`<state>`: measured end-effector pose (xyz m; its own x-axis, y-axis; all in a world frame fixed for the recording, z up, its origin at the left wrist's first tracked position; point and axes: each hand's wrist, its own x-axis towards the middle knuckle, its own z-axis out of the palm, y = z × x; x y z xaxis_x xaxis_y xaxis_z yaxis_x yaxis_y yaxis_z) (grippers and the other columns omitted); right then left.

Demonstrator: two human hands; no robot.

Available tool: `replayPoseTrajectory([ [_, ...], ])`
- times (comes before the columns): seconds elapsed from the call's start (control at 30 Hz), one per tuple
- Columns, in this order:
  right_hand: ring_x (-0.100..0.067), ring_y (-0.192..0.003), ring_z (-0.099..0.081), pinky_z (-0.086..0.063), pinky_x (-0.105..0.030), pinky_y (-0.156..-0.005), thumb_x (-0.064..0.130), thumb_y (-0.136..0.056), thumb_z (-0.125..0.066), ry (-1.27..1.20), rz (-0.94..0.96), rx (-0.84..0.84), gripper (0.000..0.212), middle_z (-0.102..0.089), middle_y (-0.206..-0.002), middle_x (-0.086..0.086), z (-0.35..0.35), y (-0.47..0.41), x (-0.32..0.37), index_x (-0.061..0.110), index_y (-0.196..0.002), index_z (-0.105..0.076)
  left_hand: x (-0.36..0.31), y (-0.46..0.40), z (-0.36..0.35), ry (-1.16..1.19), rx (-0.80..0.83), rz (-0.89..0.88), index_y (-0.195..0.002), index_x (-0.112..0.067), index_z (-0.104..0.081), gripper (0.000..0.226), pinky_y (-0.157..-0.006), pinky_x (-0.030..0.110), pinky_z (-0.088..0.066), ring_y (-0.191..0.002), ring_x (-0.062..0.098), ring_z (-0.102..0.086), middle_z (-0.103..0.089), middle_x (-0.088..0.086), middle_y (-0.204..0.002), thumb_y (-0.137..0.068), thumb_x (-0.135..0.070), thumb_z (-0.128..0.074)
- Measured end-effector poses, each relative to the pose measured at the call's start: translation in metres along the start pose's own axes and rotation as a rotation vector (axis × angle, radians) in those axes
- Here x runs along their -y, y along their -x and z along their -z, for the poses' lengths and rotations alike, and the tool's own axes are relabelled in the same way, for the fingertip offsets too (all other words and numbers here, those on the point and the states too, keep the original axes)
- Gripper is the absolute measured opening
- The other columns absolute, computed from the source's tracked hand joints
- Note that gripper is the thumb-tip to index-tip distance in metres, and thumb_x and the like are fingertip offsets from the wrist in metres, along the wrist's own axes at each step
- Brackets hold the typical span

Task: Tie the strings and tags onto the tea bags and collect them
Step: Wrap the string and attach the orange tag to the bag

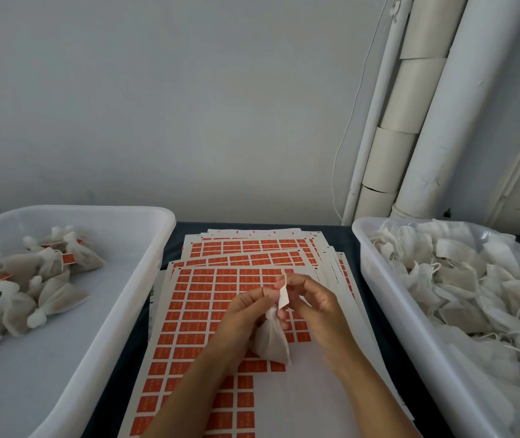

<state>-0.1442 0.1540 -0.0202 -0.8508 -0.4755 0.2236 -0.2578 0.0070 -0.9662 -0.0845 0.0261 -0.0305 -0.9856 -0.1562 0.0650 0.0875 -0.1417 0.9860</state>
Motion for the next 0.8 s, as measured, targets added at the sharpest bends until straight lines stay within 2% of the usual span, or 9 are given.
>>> replayPoseTrajectory([
  [0.07,0.006,-0.099,-0.058,-0.050,-0.010,-0.071,0.018,-0.090,-0.059,-0.001,0.010,-0.006,0.027,-0.062,-0.105,0.027,-0.0011,-0.0001,0.0005,0.036,-0.110,-0.060,0.0018,-0.0011,-0.0007,-0.028,-0.046,-0.030,-0.070,-0.027,-0.070,0.025,-0.062,0.017,-0.050,-0.062,0.010,-0.062,-0.068,0.002,-0.068,-0.081,-0.043,-0.054],
  [0.17,-0.002,-0.101,-0.061,-0.052,-0.016,-0.073,0.009,-0.092,-0.054,-0.064,0.014,-0.037,0.030,-0.064,-0.108,0.015,0.0017,-0.0007,-0.0019,0.025,-0.117,-0.055,0.0042,-0.0026,-0.0019,-0.050,-0.119,-0.086,-0.070,-0.024,-0.069,0.023,-0.062,0.014,-0.049,-0.061,0.010,-0.063,-0.070,0.002,-0.069,-0.078,-0.042,-0.056],
  [0.23,-0.011,-0.101,-0.063,-0.055,-0.023,-0.077,0.014,-0.094,-0.053,-0.118,0.036,-0.034,0.022,-0.066,-0.105,0.010,0.0044,0.0010,-0.0021,0.020,-0.115,-0.054,0.0059,-0.0031,-0.0027,-0.073,-0.144,-0.118,-0.072,-0.021,-0.068,0.023,-0.063,0.014,-0.049,-0.063,0.010,-0.064,-0.071,0.002,-0.070,-0.077,-0.041,-0.057],
  [0.33,-0.008,-0.099,-0.064,-0.056,-0.027,-0.079,0.035,-0.086,-0.056,-0.118,0.031,-0.037,0.026,-0.066,-0.104,0.015,0.0026,0.0028,0.0007,0.022,-0.109,-0.056,0.0067,-0.0023,-0.0042,-0.145,-0.177,-0.165,-0.075,-0.017,-0.068,0.020,-0.065,0.014,-0.050,-0.065,0.011,-0.066,-0.071,-0.001,-0.070,-0.082,-0.034,-0.059],
  [0.47,-0.007,-0.092,-0.066,-0.056,-0.024,-0.074,0.021,-0.087,-0.061,-0.004,0.039,-0.097,0.014,-0.068,-0.101,0.008,-0.0013,0.0016,-0.0008,0.022,-0.101,-0.059,0.0058,-0.0017,-0.0059,-0.183,-0.173,-0.216,-0.076,-0.016,-0.068,0.017,-0.060,0.008,-0.047,-0.061,0.004,-0.064,-0.069,-0.006,-0.065,-0.090,-0.017,-0.058],
  [0.67,-0.007,-0.092,-0.066,-0.054,-0.019,-0.072,0.019,-0.088,-0.060,0.009,0.049,-0.021,0.015,-0.069,-0.096,0.008,0.0063,0.0003,-0.0002,0.021,-0.103,-0.060,0.0042,-0.0031,-0.0039,-0.138,-0.146,-0.194,-0.082,-0.012,-0.066,0.010,-0.060,0.014,-0.050,-0.057,0.007,-0.061,-0.067,-0.003,-0.065,-0.088,-0.017,-0.060],
  [0.8,-0.009,-0.089,-0.066,-0.051,-0.014,-0.069,0.018,-0.087,-0.061,0.031,0.091,-0.002,0.011,-0.069,-0.085,0.003,0.0077,0.0009,0.0007,0.021,-0.098,-0.061,0.0041,-0.0039,-0.0026,-0.124,-0.159,-0.179,-0.081,-0.013,-0.066,0.010,-0.058,0.013,-0.048,-0.055,0.004,-0.059,-0.065,-0.005,-0.062,-0.088,-0.016,-0.061],
])
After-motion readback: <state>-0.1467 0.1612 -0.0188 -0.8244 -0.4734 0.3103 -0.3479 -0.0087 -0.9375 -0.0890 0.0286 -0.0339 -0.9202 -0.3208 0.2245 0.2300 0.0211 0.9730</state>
